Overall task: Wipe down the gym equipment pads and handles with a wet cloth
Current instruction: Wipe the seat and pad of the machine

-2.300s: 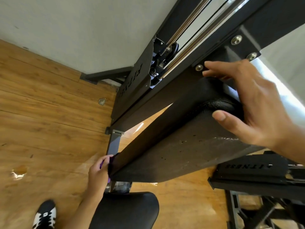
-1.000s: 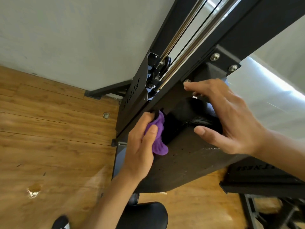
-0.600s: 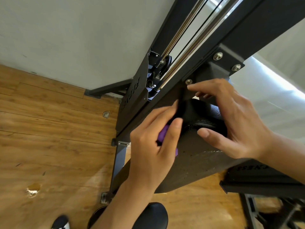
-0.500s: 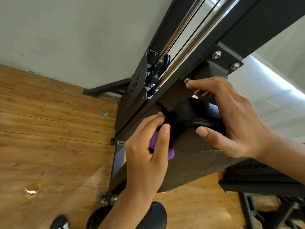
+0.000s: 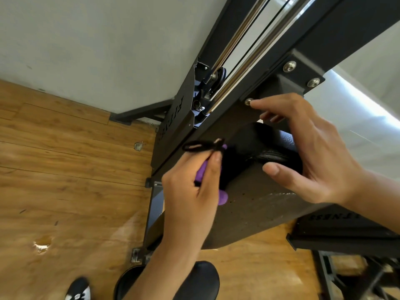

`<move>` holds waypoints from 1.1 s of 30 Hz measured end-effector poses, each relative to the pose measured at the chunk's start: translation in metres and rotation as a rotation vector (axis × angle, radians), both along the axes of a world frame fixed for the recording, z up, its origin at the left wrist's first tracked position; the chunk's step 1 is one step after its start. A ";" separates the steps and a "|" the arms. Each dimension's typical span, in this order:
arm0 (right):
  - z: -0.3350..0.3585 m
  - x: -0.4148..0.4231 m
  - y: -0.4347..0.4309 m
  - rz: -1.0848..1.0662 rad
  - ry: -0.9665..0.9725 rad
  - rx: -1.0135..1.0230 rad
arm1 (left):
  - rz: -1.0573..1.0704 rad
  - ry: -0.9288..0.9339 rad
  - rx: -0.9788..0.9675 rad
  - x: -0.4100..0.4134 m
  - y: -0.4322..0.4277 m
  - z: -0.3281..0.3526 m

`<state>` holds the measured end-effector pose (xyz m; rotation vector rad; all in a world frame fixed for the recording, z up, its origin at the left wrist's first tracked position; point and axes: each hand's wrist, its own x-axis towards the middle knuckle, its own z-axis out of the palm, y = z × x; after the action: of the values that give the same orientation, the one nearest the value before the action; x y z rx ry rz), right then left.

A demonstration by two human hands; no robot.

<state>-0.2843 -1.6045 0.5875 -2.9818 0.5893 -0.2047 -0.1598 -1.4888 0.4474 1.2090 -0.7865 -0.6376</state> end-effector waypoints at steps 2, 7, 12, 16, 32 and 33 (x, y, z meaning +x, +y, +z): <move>0.001 0.000 0.000 0.011 0.021 -0.009 | -0.055 0.063 0.116 0.001 0.011 -0.027; 0.000 0.001 -0.001 0.008 0.043 -0.063 | -0.130 0.156 0.413 -0.004 0.044 -0.131; -0.002 0.001 0.002 -0.001 0.042 -0.074 | -0.173 0.314 0.745 -0.007 0.080 -0.229; -0.003 0.001 0.001 -0.009 0.049 -0.066 | -0.202 0.363 0.785 -0.003 0.078 -0.264; -0.001 0.003 0.001 0.003 0.103 -0.067 | -0.131 0.454 0.721 -0.014 0.072 -0.255; -0.001 0.003 0.001 0.001 0.108 -0.062 | -0.151 0.462 0.727 -0.012 0.070 -0.255</move>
<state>-0.2813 -1.6032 0.5863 -3.0685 0.6035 -0.0628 -0.1715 -1.4188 0.1926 1.5702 -0.2454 -1.3451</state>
